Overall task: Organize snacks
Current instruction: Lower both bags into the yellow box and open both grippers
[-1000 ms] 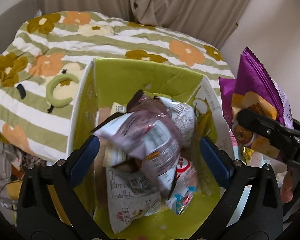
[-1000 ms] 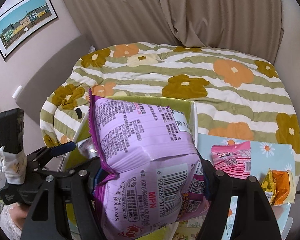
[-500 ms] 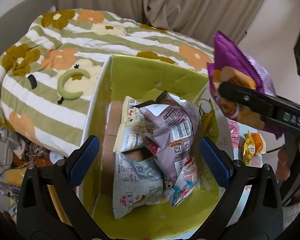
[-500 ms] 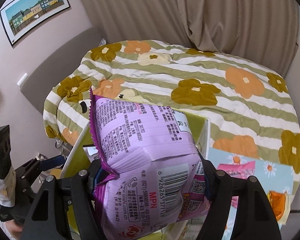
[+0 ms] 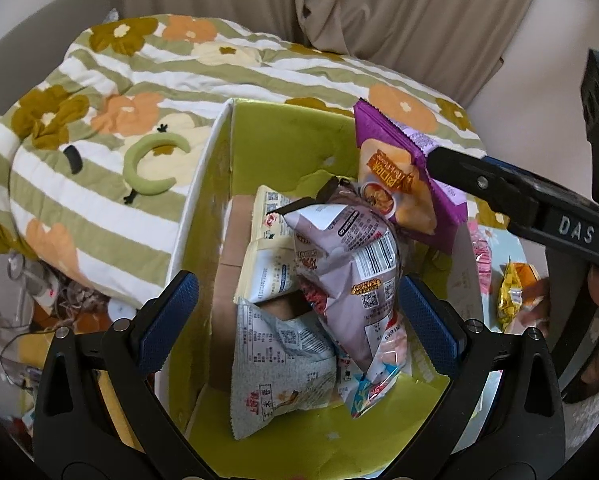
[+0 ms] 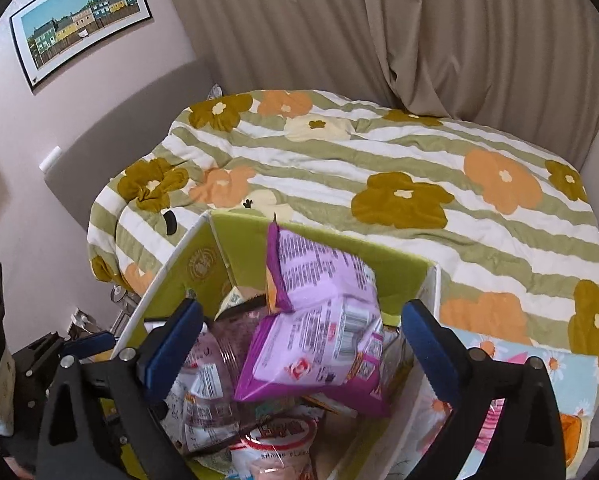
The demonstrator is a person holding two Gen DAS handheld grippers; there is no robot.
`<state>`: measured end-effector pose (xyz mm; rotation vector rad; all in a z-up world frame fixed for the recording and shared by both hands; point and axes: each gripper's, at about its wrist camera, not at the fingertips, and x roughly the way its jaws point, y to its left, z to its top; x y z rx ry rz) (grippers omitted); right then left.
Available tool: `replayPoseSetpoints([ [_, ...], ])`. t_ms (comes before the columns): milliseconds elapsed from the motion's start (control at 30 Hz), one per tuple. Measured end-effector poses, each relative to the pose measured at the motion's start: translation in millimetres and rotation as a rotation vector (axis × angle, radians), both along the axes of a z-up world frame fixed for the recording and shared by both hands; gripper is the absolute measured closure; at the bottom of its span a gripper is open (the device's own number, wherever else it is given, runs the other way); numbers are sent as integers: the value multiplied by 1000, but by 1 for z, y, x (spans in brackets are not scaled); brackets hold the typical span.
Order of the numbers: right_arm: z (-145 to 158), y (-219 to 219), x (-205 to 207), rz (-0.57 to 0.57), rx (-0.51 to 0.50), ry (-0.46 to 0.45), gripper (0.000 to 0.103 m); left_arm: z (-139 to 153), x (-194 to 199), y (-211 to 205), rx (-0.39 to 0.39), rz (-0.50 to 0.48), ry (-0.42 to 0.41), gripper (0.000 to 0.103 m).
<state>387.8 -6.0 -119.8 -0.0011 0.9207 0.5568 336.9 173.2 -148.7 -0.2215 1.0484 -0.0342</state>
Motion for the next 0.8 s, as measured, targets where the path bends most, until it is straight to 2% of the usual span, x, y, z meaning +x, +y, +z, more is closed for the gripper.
replayPoseSetpoints([
  [267, 12, -10, -13, -18, -2, -13, 4, 8, -5, 1, -3, 0, -19, 4],
  [800, 55, -34, -70, -93, 27, -84, 4, 59, -49, -11, 21, -51, -119, 4],
])
